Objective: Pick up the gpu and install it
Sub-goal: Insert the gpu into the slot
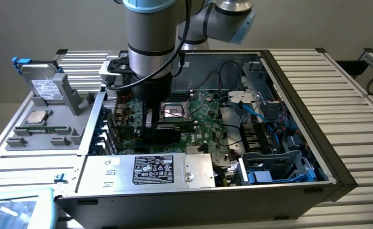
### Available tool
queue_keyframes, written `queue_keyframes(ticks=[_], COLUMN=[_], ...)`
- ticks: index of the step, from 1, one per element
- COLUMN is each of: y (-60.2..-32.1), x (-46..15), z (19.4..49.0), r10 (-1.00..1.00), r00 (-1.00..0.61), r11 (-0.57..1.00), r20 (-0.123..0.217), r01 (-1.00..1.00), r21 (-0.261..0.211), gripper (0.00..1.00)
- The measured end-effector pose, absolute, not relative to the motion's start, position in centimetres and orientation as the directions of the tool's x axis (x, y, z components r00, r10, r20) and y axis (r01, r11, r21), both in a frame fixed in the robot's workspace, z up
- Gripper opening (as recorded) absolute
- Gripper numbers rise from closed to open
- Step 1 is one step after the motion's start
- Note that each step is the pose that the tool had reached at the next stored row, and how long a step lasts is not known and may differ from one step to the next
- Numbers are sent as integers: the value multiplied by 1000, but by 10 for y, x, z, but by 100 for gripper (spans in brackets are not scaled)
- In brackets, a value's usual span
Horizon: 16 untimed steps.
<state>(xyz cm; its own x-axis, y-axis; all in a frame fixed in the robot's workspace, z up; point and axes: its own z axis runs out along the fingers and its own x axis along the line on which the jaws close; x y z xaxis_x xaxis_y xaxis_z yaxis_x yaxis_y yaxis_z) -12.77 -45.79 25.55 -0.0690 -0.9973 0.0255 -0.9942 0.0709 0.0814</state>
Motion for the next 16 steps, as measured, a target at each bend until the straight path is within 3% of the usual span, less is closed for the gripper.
queue_keyframes(ticks=[16], y=[-458], x=[-127], z=[256], r10=[-998], r00=[-56], r11=[58], r20=[26], r01=[-995], r21=[82], gripper=[28])
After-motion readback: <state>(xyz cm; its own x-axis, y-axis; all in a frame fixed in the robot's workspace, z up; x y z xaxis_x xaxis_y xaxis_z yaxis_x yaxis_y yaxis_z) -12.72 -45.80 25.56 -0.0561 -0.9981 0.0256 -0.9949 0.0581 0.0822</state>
